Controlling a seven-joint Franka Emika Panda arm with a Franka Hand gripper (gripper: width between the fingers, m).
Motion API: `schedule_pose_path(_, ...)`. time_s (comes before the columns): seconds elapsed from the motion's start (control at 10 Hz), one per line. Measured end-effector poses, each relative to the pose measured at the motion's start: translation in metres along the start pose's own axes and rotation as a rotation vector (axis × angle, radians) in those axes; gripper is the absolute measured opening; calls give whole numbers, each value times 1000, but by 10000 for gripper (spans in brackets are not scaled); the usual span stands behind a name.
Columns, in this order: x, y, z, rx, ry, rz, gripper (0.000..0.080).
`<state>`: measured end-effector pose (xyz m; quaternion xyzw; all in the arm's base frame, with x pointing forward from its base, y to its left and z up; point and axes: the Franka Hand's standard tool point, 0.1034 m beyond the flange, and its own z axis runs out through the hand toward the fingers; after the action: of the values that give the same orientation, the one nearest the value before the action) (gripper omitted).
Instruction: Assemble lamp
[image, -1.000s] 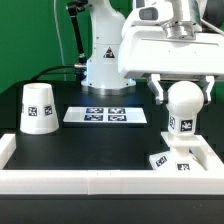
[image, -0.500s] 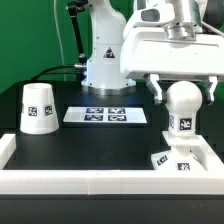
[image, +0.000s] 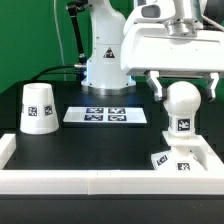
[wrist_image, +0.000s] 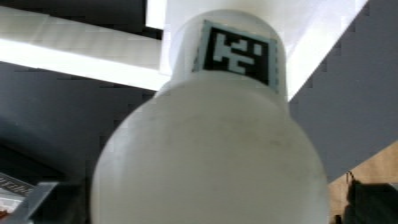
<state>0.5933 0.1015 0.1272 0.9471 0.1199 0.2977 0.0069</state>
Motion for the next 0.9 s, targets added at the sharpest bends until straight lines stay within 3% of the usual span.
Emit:
schedule_pose_path(0.3,4,8,-6,1,-21,8,699)
schedule_pose_path(0.6,-2,7,-4,18,-81,13,699)
schedule_pose_path(0.9,-4,-2,-1,91,-307,26,699)
